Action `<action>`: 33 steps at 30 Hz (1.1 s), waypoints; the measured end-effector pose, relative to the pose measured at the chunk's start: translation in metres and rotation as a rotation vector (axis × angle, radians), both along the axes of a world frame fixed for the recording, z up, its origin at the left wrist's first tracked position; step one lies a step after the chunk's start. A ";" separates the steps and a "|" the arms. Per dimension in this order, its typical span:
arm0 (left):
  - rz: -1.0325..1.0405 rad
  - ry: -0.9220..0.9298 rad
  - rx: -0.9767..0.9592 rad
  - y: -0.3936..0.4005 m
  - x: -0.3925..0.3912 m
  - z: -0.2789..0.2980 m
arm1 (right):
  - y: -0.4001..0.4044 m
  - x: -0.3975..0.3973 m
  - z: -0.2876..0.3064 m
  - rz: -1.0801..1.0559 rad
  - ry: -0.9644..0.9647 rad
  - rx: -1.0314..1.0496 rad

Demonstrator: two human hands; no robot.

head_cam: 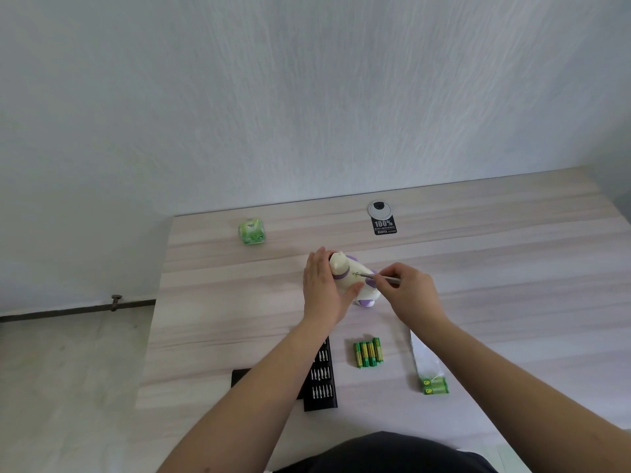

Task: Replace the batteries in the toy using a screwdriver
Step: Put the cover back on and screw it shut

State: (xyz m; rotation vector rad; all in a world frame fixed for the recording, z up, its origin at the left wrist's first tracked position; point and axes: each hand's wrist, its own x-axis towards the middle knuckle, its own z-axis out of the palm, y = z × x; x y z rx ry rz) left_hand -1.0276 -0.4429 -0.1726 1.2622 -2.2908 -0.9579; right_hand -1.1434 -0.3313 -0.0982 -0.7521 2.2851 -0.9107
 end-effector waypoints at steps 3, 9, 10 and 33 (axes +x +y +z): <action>0.000 -0.003 0.003 0.001 0.000 0.000 | -0.002 0.000 -0.001 -0.001 0.004 0.009; 0.003 0.001 0.008 0.001 0.001 0.000 | -0.002 0.001 -0.003 -0.003 0.015 0.010; 0.005 0.002 0.011 0.001 0.001 0.000 | -0.003 0.001 -0.003 -0.001 0.015 0.013; 0.009 0.007 0.053 0.003 -0.001 0.004 | -0.033 -0.015 0.013 0.311 0.325 0.211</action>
